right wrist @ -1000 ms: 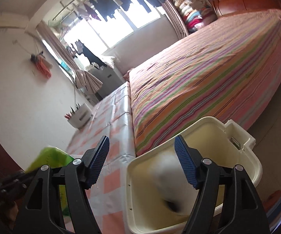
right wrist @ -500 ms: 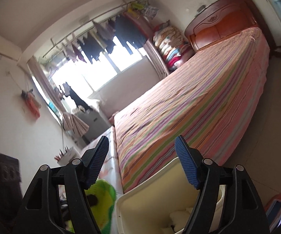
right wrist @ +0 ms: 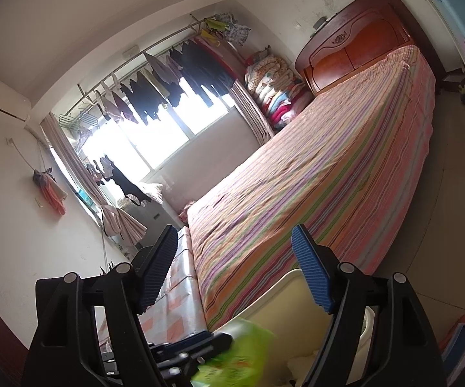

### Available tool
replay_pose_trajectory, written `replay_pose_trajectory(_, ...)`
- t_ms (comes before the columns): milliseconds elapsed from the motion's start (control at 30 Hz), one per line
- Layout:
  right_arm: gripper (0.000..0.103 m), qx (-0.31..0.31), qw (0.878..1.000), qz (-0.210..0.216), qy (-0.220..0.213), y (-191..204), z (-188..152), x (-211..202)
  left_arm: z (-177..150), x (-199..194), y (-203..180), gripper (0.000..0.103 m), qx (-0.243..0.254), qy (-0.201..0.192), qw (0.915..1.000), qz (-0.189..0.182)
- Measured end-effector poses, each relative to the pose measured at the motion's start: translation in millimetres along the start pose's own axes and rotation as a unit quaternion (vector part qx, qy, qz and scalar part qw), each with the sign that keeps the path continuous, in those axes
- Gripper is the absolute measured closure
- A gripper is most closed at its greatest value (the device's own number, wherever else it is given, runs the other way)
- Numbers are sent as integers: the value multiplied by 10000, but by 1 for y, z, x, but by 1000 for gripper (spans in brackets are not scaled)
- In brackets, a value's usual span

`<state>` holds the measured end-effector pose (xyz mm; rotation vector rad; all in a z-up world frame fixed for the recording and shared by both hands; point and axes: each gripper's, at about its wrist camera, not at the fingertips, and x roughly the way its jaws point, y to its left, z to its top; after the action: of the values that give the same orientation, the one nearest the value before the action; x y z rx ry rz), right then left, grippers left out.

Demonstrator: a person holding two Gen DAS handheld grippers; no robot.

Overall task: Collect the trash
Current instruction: 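Carry sheep toy and green bag over the cream bin and open both tools, then move both tools back toward the remaining items on the table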

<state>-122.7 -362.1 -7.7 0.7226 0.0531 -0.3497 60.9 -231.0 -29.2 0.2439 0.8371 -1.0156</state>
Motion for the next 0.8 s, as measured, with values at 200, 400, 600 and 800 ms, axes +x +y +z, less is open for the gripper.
replay_pose_trajectory(200,30,-79,10000,9,-13,4,0,1,-3,-22,3,20,-249,-581,9980,-27)
replay_pose_trajectory(400,30,-141,9998,111,36,8,-2,1,-13,-57,17,20,-491,-1001,9937,119)
replay_pose_trajectory(600,26,-451,9980,344,275,38,-17,12,-39,-103,41,20,-640,-1289,9891,303)
replay_pose_trajectory(800,26,-932,9915,662,617,89,-47,26,-66,-145,77,20,-590,-1389,9845,894)
